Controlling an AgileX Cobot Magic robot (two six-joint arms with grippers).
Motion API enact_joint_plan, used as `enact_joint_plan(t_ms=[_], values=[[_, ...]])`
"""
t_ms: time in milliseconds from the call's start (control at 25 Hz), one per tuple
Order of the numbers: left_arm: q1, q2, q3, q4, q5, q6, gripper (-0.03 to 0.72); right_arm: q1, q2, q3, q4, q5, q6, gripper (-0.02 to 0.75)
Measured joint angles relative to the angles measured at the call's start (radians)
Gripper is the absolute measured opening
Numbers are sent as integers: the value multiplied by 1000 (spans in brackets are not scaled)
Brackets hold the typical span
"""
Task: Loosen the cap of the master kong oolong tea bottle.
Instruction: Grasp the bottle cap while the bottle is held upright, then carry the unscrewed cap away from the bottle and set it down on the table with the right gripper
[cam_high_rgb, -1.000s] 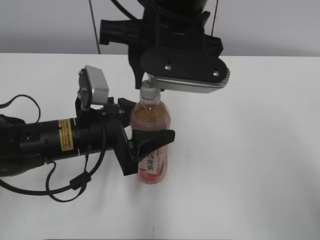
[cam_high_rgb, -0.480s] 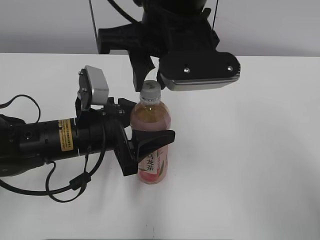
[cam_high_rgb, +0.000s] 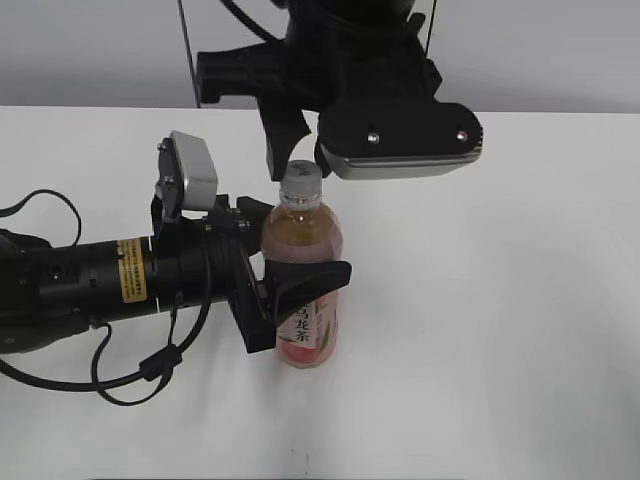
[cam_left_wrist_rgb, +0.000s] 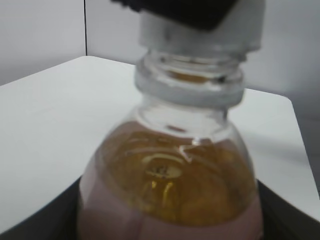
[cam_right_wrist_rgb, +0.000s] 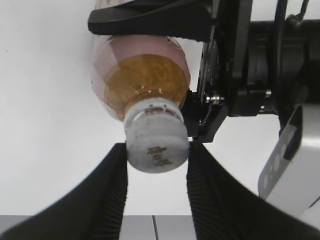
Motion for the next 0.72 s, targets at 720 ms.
enact_joint_plan(t_ms=[720], values=[[0,2,0,-19,0,-15,457,-8,-43,-8,-81,7,327,278]])
